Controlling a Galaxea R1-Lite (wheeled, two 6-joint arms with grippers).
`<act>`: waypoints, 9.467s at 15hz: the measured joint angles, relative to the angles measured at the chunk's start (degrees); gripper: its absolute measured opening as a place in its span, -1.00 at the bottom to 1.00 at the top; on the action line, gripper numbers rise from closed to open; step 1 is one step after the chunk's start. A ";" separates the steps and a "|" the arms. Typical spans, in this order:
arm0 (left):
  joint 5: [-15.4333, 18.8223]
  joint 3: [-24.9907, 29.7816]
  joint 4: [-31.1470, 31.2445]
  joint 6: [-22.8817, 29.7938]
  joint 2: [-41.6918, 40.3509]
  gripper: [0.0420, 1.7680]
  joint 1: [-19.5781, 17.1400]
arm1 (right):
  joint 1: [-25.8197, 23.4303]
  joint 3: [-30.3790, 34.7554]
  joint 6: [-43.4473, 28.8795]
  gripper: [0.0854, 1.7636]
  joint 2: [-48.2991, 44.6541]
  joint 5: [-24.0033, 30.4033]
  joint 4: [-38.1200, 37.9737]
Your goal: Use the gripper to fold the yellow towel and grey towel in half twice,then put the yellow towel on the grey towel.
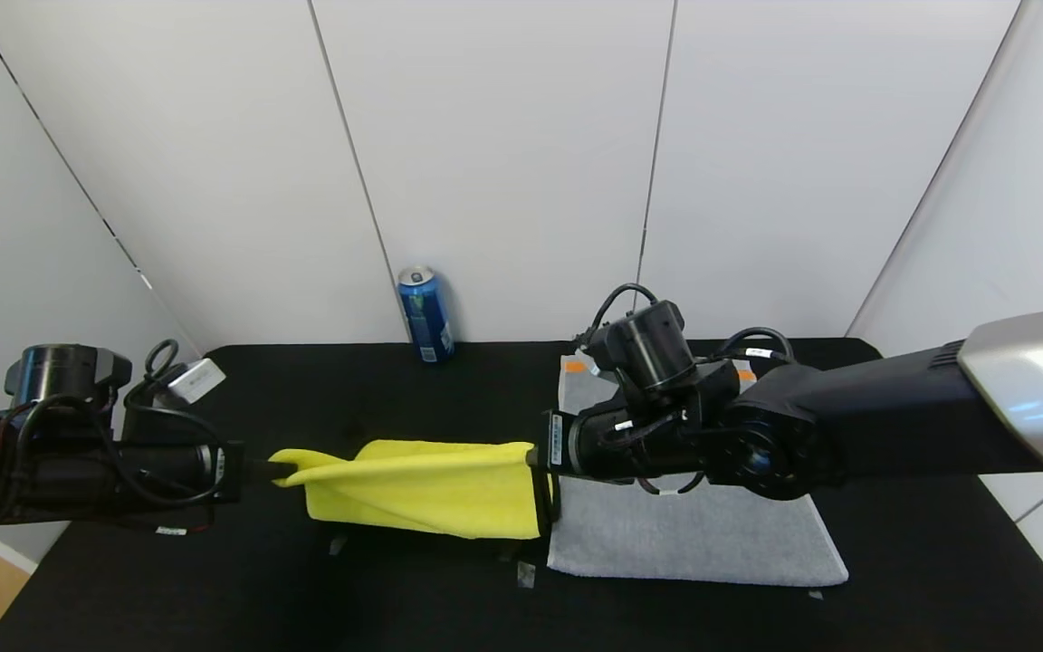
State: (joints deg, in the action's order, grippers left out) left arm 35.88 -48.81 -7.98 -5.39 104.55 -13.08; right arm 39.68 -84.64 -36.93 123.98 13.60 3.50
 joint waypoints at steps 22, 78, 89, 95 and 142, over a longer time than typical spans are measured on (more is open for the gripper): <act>-0.02 -6.39 -11.25 0.74 12.41 0.06 3.46 | -4.21 -11.50 3.97 0.03 11.47 -0.09 0.44; 0.66 -3.36 -10.07 6.18 18.74 0.15 4.82 | -5.34 -2.46 2.94 0.92 4.22 -2.83 5.41; 0.61 -3.06 -12.00 6.34 18.66 -0.86 3.00 | -5.25 -2.44 2.72 0.93 4.90 -2.83 5.42; 0.61 -5.84 -11.93 6.51 18.53 -0.86 -3.32 | -5.25 -2.60 2.66 0.94 5.02 -2.80 5.47; -4.71 0.72 -11.63 3.07 3.17 0.64 21.13 | -5.42 -2.65 2.63 0.94 5.16 -2.83 5.42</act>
State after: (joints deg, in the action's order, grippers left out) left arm 31.17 -48.09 -19.61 -2.32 107.72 8.05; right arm 34.26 -87.28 -34.29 129.13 10.78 8.92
